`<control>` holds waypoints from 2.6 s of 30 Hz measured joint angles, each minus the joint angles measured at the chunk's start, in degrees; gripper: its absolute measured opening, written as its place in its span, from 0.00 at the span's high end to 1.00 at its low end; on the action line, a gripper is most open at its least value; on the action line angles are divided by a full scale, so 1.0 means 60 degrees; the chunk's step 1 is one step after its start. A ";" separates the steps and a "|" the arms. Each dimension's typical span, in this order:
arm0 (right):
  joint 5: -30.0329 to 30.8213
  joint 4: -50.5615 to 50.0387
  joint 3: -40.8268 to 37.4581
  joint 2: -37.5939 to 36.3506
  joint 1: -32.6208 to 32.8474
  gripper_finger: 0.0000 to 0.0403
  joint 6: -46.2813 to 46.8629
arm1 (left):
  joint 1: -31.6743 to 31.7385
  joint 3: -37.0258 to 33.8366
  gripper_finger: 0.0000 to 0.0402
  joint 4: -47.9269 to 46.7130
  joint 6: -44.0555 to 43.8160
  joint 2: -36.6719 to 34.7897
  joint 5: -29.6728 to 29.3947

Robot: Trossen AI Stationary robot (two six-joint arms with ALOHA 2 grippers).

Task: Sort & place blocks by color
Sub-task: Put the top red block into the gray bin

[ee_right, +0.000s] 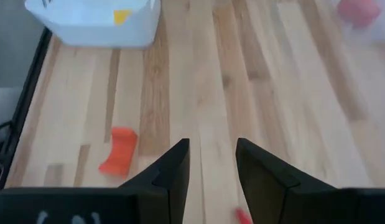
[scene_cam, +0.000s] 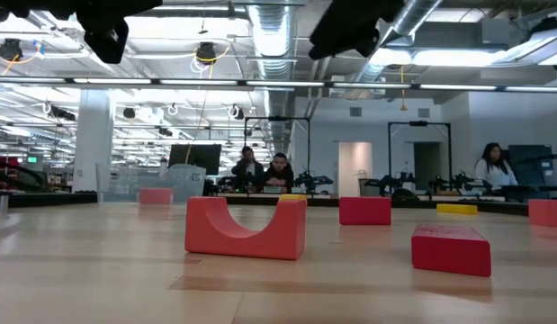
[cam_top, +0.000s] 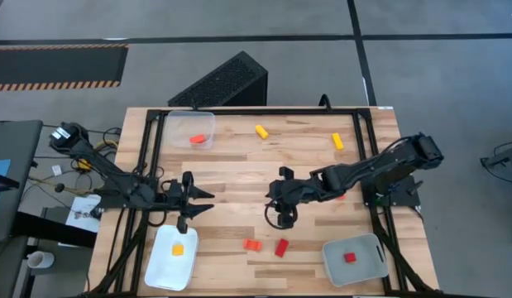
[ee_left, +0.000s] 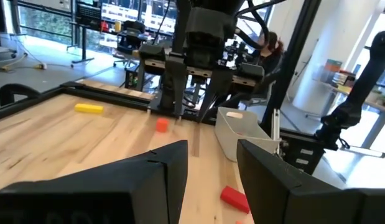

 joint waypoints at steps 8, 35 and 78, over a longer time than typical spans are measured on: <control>-0.0012 -0.2122 0.0000 0.0002 0.0391 0.62 0.1149 | -0.0031 0.0000 0.69 -0.0311 0.0189 0.0000 -0.0393; 0.0203 -0.0773 0.0004 0.1107 0.1878 0.61 0.2273 | -0.0064 0.0000 0.69 0.0651 -0.1288 0.1452 -0.0103; -0.0772 -0.1864 -0.0735 0.1465 -0.1441 0.43 -0.0757 | -0.0059 0.0000 0.69 0.0524 -0.1143 0.1461 -0.0034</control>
